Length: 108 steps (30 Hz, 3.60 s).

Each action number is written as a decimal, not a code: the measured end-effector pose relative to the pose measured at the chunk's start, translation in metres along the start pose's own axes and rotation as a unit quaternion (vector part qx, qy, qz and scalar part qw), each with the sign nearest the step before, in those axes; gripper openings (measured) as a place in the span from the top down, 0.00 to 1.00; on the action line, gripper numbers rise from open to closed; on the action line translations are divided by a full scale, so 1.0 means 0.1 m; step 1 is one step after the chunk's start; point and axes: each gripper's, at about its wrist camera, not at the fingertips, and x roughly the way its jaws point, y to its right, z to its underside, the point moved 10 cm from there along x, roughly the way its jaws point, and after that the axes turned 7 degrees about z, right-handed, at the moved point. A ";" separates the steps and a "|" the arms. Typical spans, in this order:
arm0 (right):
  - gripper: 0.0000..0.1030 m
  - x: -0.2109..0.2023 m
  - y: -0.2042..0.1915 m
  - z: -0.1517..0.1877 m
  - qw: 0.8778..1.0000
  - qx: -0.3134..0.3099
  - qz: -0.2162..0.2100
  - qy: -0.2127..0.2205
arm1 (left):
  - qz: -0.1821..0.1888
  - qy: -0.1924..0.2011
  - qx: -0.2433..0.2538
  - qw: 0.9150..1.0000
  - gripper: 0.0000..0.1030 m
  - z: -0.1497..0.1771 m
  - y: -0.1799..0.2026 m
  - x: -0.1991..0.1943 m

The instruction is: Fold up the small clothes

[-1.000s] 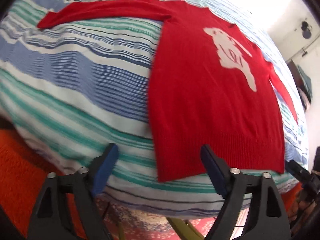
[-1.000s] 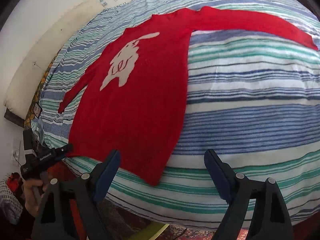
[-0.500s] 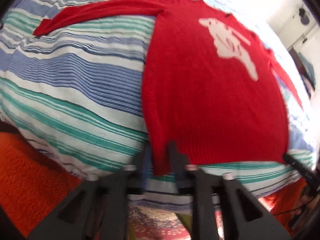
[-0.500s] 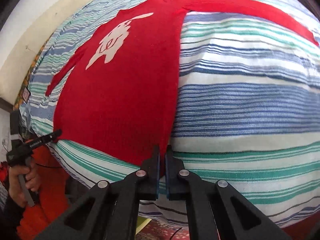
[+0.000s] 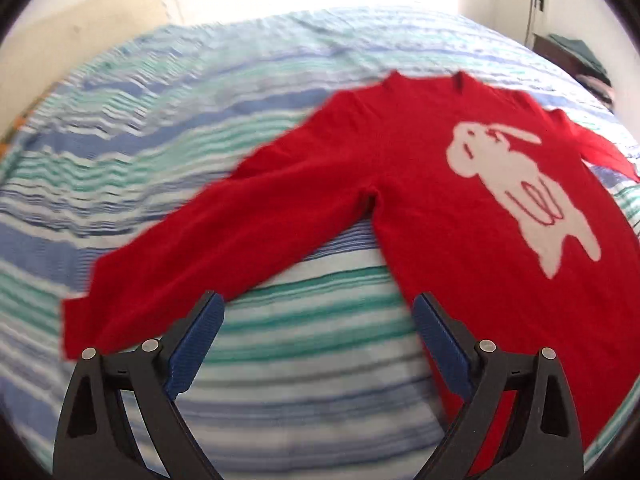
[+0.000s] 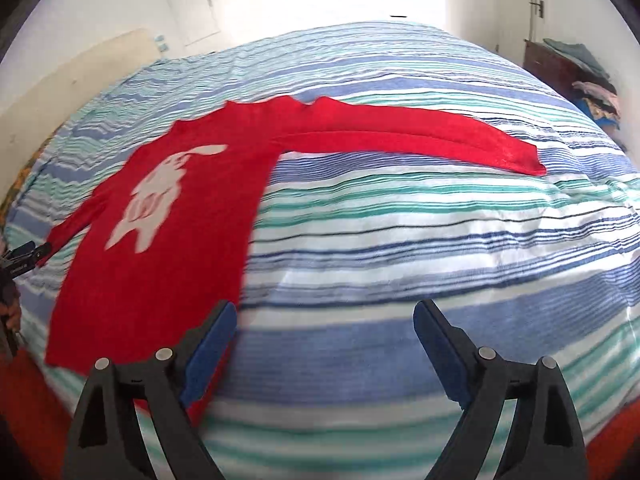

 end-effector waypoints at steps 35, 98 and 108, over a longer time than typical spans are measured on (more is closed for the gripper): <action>0.00 0.63 -0.01 0.10 0.998 -0.022 0.062 0.013 | 0.047 -0.014 -0.024 0.999 0.00 0.22 -0.15 0.45; 0.00 0.26 0.01 0.34 0.999 -0.053 0.004 0.002 | -0.124 -0.078 -0.043 0.988 0.01 1.27 0.80 -0.53; 0.01 0.05 0.19 0.24 1.000 0.016 -0.015 0.002 | -0.064 0.116 -0.110 0.985 0.01 0.70 0.69 -1.29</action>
